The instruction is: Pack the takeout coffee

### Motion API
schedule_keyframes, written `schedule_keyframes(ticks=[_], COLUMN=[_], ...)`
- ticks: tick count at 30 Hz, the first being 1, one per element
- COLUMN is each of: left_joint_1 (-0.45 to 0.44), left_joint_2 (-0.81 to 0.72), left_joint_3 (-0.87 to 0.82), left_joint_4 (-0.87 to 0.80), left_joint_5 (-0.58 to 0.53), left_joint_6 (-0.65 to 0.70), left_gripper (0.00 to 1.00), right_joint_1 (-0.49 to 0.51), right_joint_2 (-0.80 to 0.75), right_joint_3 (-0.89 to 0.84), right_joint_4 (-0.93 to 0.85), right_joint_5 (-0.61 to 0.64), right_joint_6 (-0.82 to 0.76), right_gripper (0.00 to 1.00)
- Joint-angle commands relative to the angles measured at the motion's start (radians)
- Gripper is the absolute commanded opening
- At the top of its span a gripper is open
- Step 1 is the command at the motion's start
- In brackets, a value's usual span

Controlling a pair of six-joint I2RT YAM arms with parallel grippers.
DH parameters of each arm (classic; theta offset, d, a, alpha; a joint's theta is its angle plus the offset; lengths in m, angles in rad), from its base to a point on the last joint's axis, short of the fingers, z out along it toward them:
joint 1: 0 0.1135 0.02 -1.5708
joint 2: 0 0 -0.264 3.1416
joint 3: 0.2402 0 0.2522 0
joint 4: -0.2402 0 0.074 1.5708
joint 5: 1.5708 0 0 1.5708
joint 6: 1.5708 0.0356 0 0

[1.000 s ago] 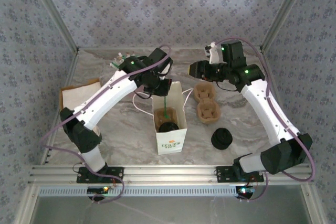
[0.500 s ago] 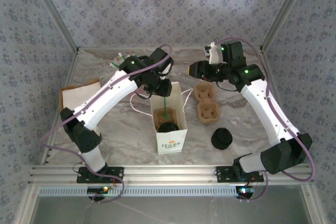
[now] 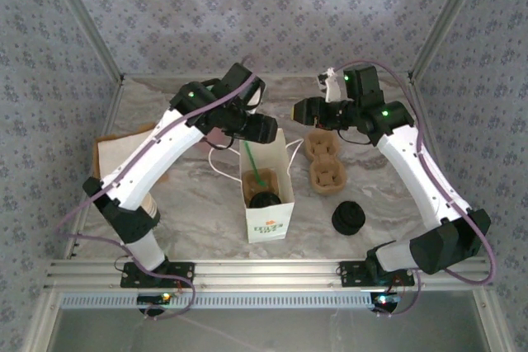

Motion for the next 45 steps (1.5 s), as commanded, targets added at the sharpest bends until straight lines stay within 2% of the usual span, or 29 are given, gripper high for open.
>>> schedule_keyframes(ticks=[1,6,14,17,23,33,36,40,45], left_joint_1=[-0.007,-0.008,-0.008,-0.008,-0.008,-0.004,0.008,0.044,0.097], left_joint_2=[-0.091,-0.191,-0.395,-0.477,-0.602,-0.637,-0.634,-0.615,-0.566], left_joint_3=[-0.023,-0.09,-0.272,-0.347,-0.459,-0.521,-0.533,-0.546,-0.557], left_joint_4=[0.017,0.048,0.118,0.143,0.182,0.228,0.239,0.239,0.26], left_joint_5=[-0.008,-0.004,-0.024,-0.046,-0.095,-0.232,-0.249,-0.252,-0.254], left_joint_6=[0.0,-0.026,-0.088,-0.116,-0.153,-0.152,-0.15,-0.148,-0.129], left_gripper=[0.74,0.79,0.95,0.99,0.99,0.99,0.99,0.99,0.99], right_joint_1=[0.002,0.002,0.001,-0.002,-0.008,-0.033,-0.037,-0.037,-0.047], right_joint_2=[-0.052,-0.105,-0.204,-0.247,-0.315,-0.309,-0.305,-0.299,-0.257], right_joint_3=[0.024,0.003,-0.023,-0.029,-0.043,-0.053,-0.069,-0.096,-0.084], right_joint_4=[-0.03,-0.05,-0.119,-0.143,-0.166,-0.132,-0.106,-0.054,-0.055], right_joint_5=[0.025,0.047,0.06,0.069,0.089,0.131,0.22,0.423,0.495], right_joint_6=[-0.006,0.003,0.005,0.002,-0.008,-0.014,0.018,0.081,0.111], right_gripper=[0.57,0.76,0.88,0.99,1.0,1.0,1.0,1.0,1.0])
